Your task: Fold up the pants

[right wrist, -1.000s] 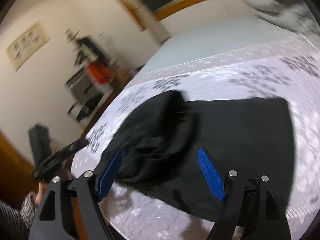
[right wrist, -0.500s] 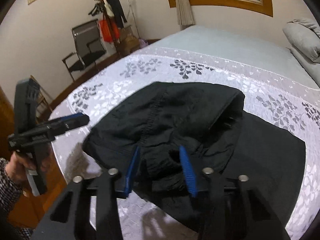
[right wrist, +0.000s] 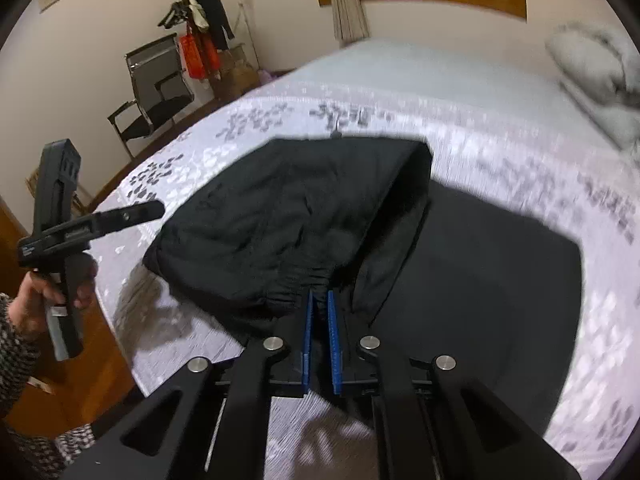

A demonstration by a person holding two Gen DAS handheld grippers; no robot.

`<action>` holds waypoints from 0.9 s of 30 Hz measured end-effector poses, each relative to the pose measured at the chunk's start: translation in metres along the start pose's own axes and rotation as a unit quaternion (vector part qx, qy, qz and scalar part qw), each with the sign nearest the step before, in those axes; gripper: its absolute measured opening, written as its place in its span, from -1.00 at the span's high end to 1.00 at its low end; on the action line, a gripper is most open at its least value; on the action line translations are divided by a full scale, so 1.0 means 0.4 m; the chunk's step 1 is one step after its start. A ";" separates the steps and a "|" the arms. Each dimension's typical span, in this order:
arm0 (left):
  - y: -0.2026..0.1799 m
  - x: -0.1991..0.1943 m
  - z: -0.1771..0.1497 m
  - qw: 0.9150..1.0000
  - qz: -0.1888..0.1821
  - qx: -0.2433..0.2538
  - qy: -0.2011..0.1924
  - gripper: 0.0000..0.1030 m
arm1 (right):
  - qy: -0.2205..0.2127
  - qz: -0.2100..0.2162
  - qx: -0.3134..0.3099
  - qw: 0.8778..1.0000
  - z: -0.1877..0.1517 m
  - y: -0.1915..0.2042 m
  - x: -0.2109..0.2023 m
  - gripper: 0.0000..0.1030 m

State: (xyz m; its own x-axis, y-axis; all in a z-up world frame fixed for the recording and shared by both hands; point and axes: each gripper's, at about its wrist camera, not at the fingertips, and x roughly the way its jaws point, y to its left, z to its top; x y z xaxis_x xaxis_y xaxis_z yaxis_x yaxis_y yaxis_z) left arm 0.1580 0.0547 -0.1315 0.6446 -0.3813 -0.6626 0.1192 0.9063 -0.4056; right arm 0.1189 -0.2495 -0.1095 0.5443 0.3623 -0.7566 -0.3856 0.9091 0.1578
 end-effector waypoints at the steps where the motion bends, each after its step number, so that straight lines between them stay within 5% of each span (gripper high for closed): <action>1: -0.005 0.006 0.000 1.000 0.000 0.003 0.003 -0.75 | -0.003 0.009 0.015 1.000 -0.001 -0.009 -0.005 0.18; 2: -0.010 0.011 0.001 1.000 0.001 0.008 0.005 -0.75 | -0.014 0.020 0.029 0.999 -0.002 -0.018 -0.014 -0.14; 7: -0.025 0.034 0.016 0.999 0.005 0.028 0.023 -0.77 | -0.025 0.057 0.108 0.992 0.010 -0.078 -0.024 -0.58; 13: -0.026 0.058 0.033 0.997 0.029 0.051 0.044 -0.82 | 0.006 0.119 0.190 0.975 0.025 -0.103 0.054 -0.63; 16: -0.018 0.068 0.034 0.997 0.032 0.051 0.052 -0.82 | 0.027 0.114 0.189 0.975 0.029 -0.084 0.101 -0.66; 23: -0.009 0.088 0.026 0.997 0.027 0.045 0.063 -0.84 | 0.008 0.126 0.199 0.972 0.025 -0.079 0.114 0.12; 27: -0.027 0.094 0.025 0.996 0.025 0.054 0.065 -0.84 | -0.034 0.137 0.185 0.973 0.038 -0.074 0.058 0.31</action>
State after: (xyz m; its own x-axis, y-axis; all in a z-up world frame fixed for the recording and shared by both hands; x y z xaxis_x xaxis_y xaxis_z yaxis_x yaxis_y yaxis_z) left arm 0.1884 0.0324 -0.1456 0.5491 -0.3493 -0.7593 0.1740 0.9364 -0.3049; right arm 0.1543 -0.2648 -0.1223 0.5119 0.6022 -0.6126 -0.2346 0.7840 0.5747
